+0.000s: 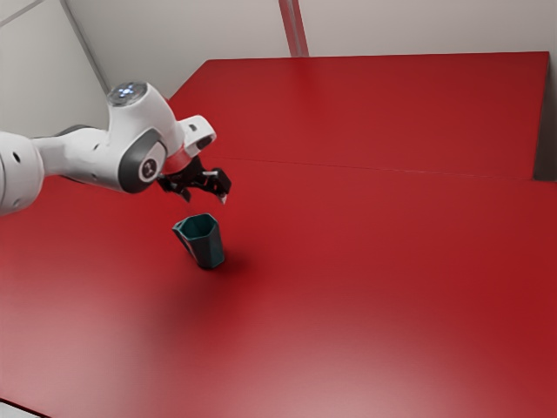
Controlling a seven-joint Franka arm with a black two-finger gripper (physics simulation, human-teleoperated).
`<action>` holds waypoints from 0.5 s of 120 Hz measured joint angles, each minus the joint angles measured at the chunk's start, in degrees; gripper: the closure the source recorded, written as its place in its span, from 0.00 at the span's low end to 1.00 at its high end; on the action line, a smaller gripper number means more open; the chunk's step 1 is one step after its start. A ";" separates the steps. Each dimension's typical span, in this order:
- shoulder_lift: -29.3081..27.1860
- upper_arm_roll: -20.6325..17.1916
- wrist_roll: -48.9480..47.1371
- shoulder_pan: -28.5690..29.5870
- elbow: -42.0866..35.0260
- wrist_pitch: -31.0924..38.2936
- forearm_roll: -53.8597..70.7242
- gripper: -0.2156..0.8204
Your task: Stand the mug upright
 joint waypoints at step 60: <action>-1.03 -1.24 -0.15 -1.39 19.00 -26.48 0.50 0.21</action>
